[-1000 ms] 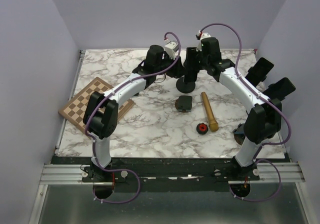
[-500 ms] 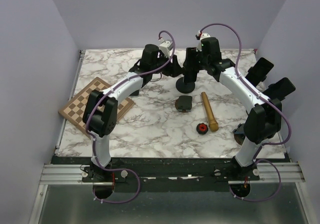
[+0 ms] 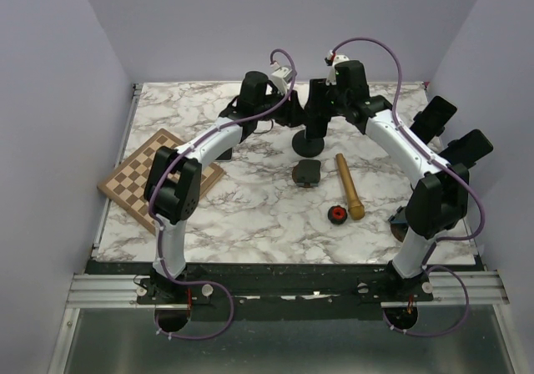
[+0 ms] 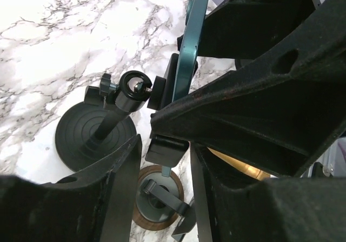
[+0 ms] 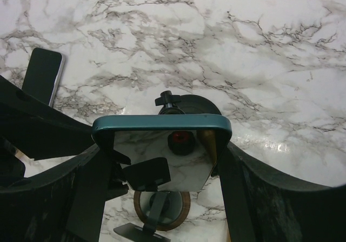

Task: Remove the phone from the phone stand

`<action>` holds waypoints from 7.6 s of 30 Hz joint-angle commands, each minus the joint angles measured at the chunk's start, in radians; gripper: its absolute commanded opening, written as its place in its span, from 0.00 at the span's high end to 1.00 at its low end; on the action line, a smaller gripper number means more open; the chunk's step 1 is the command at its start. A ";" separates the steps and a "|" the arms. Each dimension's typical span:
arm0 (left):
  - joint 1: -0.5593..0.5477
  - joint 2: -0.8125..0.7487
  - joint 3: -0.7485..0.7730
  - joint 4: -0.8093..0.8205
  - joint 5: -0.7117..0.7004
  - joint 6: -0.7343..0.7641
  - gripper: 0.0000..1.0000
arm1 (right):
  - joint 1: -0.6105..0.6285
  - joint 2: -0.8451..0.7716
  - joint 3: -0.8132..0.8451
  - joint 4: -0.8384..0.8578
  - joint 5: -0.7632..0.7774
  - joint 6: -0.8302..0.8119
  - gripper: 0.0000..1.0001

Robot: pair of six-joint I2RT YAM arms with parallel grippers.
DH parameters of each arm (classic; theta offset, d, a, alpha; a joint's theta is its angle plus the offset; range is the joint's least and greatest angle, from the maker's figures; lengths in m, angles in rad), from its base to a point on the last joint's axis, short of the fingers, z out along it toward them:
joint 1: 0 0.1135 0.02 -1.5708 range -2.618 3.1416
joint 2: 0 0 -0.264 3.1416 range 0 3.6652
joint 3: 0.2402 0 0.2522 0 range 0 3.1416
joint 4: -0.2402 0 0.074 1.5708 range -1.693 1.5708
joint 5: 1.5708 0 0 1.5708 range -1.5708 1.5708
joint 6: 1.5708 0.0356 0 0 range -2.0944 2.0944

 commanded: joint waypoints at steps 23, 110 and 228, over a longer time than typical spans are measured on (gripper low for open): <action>0.031 0.039 0.008 0.030 0.127 -0.070 1.00 | 0.008 -0.013 -0.071 0.105 0.145 -0.054 0.99; 0.066 -0.083 -0.119 0.043 -0.024 -0.083 0.01 | -0.129 -0.019 -0.040 0.049 -0.315 -0.037 0.99; 0.068 -0.018 0.039 -0.212 0.009 -0.074 1.00 | -0.081 -0.258 -0.086 0.040 -0.476 0.130 0.99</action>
